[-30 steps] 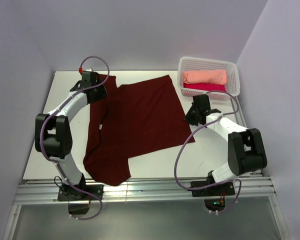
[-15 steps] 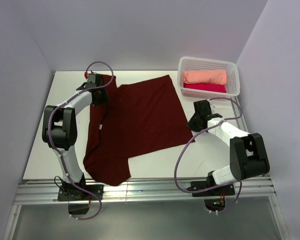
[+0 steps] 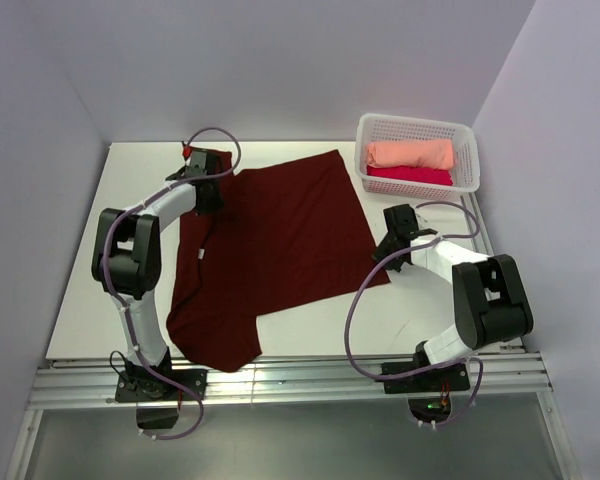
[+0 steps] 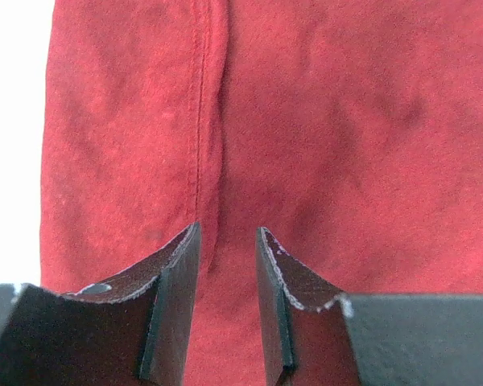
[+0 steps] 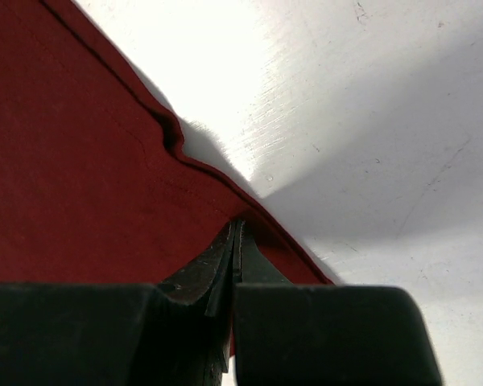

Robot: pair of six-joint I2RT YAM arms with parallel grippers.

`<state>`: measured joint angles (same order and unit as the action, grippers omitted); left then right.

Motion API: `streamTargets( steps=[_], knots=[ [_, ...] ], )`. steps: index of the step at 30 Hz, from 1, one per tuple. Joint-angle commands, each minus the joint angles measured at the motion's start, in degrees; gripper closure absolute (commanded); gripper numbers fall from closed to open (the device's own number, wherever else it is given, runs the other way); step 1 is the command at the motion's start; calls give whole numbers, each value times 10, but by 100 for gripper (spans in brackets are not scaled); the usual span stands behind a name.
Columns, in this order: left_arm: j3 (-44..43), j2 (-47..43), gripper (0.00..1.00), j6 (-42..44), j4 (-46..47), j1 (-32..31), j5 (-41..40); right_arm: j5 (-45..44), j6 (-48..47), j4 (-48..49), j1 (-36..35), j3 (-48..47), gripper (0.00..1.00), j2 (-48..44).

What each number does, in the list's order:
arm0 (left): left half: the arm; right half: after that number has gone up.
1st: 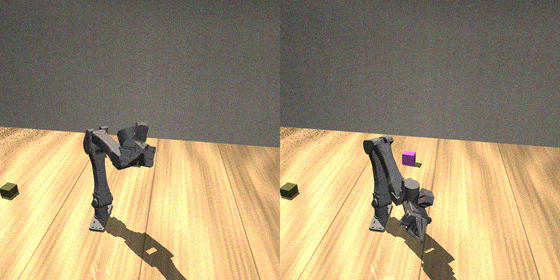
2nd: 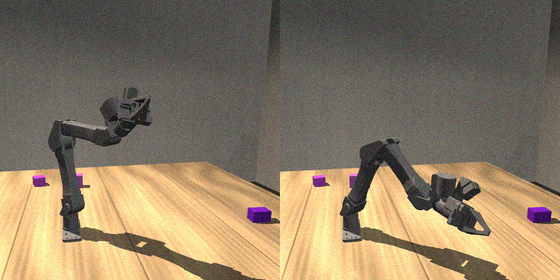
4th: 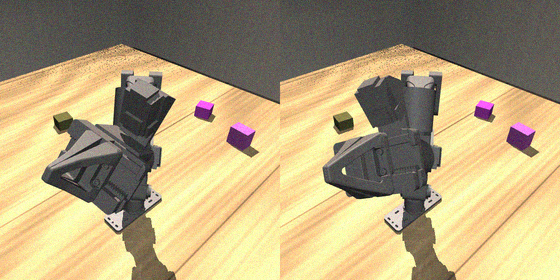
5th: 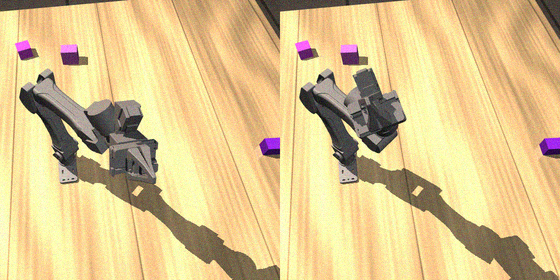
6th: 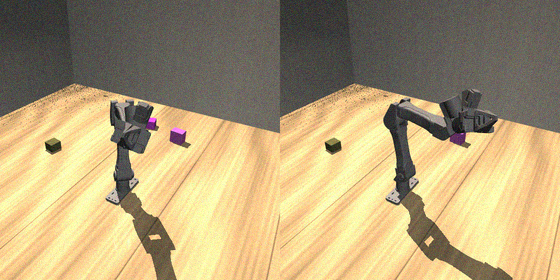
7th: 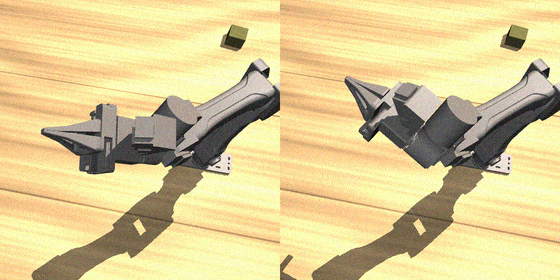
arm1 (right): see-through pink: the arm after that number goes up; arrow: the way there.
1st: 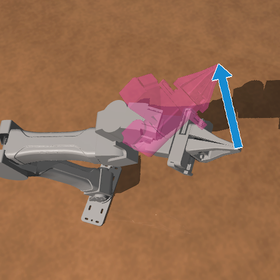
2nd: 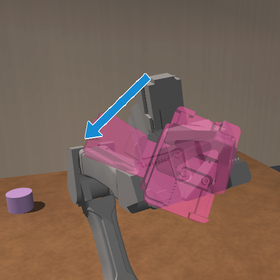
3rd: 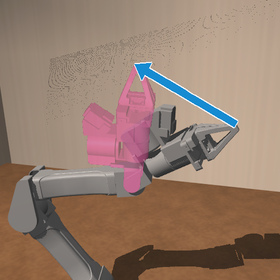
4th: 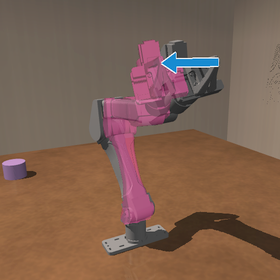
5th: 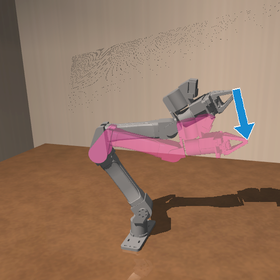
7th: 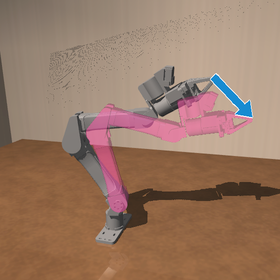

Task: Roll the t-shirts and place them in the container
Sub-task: Flatten the tshirt

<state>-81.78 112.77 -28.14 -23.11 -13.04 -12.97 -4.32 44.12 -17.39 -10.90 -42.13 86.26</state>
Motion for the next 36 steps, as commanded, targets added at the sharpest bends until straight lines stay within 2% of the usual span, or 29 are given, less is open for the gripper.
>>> streamTargets(
  steps=[1, 10, 15, 17, 18, 20, 24, 31, 36],
  knots=[
    [-14, 2, 61, -2, -20, -5, -32, -39, 11, -15, -4, -8, 100, 12],
    [-49, 46, 75, -6, -70, -5, -60, -47, 17, -27, -4, -12, 100, 15],
    [-54, 52, 77, -6, -82, -5, -63, -48, 16, -28, -4, -15, 100, 18],
    [-59, 54, 96, -6, -90, -5, -72, -50, 16, -29, -4, -15, 100, 19],
    [-62, 53, 100, -8, -94, -5, -77, -50, 16, -29, -4, -15, 100, 19],
    [-64, 48, 100, -8, -97, -1, -88, -51, 18, -30, -4, -15, 100, 19],
    [-69, 25, 100, -3, -98, 25, -60, -51, 18, -36, -4, -18, 100, 22],
    [-78, -4, 100, 6, -105, 105, -37, -51, 17, -50, -4, -33, 100, 32],
    [-128, 17, 100, 13, -118, 155, -37, -56, 12, -67, -4, -47, 100, 34]
  ],
)
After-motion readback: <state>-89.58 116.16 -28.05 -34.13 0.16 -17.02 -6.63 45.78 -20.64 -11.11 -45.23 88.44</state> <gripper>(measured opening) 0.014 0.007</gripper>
